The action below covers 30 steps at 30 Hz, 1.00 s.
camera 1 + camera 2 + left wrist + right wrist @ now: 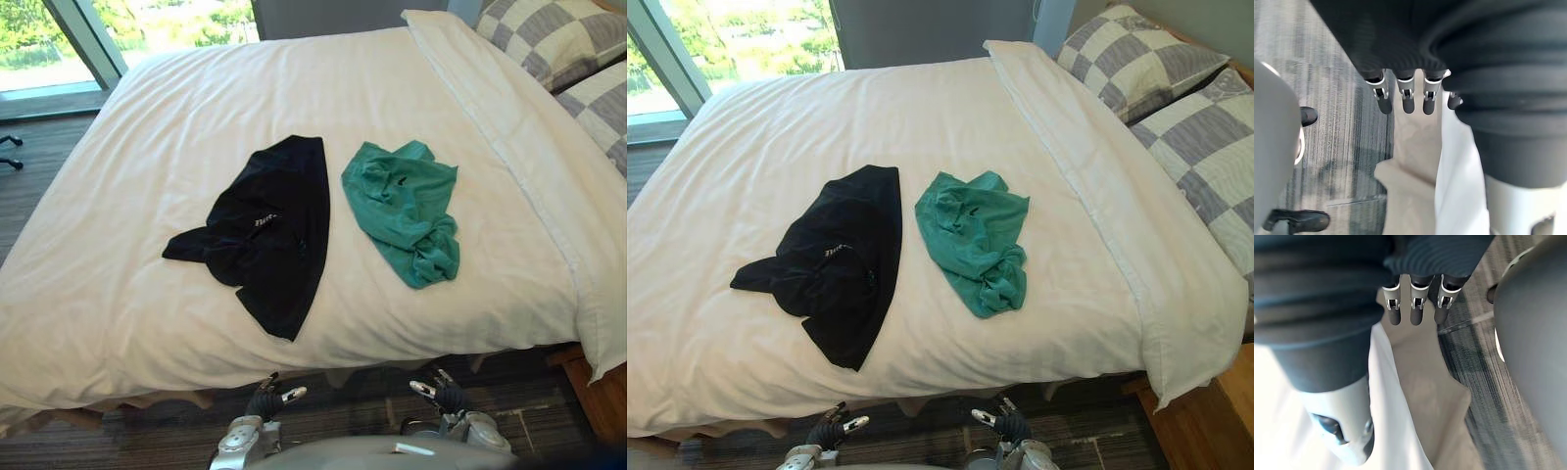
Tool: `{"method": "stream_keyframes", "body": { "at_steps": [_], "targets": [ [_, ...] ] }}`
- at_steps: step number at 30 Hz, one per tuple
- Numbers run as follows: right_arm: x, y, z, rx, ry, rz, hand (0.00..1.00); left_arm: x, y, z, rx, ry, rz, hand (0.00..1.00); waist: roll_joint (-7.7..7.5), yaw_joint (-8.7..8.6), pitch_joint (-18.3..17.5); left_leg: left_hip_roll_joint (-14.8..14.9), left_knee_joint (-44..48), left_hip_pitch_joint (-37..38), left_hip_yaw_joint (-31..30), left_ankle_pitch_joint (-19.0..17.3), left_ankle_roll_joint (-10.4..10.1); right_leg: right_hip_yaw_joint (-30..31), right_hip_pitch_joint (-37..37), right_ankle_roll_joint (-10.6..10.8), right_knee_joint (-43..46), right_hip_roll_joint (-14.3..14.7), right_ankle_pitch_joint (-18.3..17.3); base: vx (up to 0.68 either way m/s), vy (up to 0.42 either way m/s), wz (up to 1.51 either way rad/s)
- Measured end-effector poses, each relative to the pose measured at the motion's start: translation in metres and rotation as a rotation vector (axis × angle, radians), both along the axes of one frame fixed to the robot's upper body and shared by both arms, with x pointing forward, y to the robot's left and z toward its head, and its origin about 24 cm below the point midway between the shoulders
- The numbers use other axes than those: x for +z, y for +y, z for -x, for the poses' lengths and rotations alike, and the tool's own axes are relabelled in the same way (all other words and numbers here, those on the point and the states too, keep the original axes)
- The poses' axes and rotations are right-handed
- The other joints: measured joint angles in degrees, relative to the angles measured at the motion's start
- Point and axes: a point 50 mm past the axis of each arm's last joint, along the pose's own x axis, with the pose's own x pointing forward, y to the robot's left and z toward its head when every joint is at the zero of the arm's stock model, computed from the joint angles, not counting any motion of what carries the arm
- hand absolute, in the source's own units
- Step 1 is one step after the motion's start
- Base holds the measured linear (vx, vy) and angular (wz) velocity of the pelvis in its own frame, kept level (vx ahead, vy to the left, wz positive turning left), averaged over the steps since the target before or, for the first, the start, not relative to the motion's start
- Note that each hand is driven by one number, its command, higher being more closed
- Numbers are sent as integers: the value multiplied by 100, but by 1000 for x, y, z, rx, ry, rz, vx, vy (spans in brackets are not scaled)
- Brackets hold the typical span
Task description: Tidy the bed and pick cloth on bed and put in laundry
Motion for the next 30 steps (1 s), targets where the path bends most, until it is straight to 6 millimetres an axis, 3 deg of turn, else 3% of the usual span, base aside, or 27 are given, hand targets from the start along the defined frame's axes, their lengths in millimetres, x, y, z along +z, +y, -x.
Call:
{"method": "stream_keyframes", "body": {
  "at_steps": [3,6,8,11,13,14,15,20,23,25,26,27,30],
  "targets": [
    [-5,-13,18,-254,65,-10,0,-5,11,14,207,83,8,0,-11,8,6,-17,2,5,3,0,0,-95,91,5,-60,-33,7,-3,-3,10],
    [-2,-43,39,-513,99,63,0,-5,32,27,420,128,-26,0,-13,48,8,-3,-4,5,14,0,0,-169,97,5,-58,-63,8,-6,-14,10],
    [8,-72,52,-677,66,162,0,2,56,35,609,115,-68,0,-23,93,12,23,-20,-13,26,0,0,-266,97,5,-55,-58,8,-45,-36,12],
    [40,-127,66,-824,-30,371,0,23,105,40,827,33,-184,0,-26,94,3,52,-59,-91,39,0,0,-459,94,6,-42,-53,7,-81,-39,28],
    [75,-166,68,-826,-137,556,0,45,139,43,938,-63,-270,0,22,73,-101,90,-313,-114,184,-31,22,-568,56,-3,-73,33,-3,-124,-26,28],
    [91,-179,64,-810,-192,624,0,57,153,44,967,-114,-305,0,47,39,-169,127,-440,-104,197,-78,37,-640,54,-4,-105,96,-4,-108,-29,25],
    [104,-188,60,-778,-234,680,0,70,168,43,983,-169,-347,0,-35,6,-223,125,-485,-98,205,-40,30,-640,52,-14,-130,106,6,-89,-39,13],
    [175,-215,25,-513,-430,964,0,162,243,40,1022,-538,-608,0,-217,-5,-673,130,-457,-204,175,-19,-2,-633,27,-43,-256,193,44,-46,-60,2],
    [208,-222,4,-406,-524,1049,0,211,269,25,970,-736,-685,0,-229,-23,-687,117,-377,-304,170,-18,-2,-602,-54,-51,-270,189,75,-2,-9,1],
    [226,-221,-10,-321,-579,1070,0,243,276,8,904,-869,-732,0,-223,-28,-688,120,-285,-302,174,-18,-2,-574,-44,-55,-265,186,78,25,-32,-6],
    [231,-220,-15,-296,-601,1070,0,250,276,3,884,-898,-749,0,-211,-33,-695,121,-272,-299,177,-18,-2,-543,-42,-56,-264,188,77,8,-45,-16],
    [243,-213,-34,-205,-655,1068,0,262,272,-13,803,-948,-782,0,-198,-36,-701,124,-256,-305,187,-19,0,-465,-44,-59,-257,194,78,-24,-33,-14],
    [262,-197,-59,-86,-726,1061,0,280,252,-41,623,-1018,-848,0,-123,-46,-612,128,-255,-295,175,-22,3,-431,-58,-61,-239,192,80,-43,-35,-6]
  ]
}}
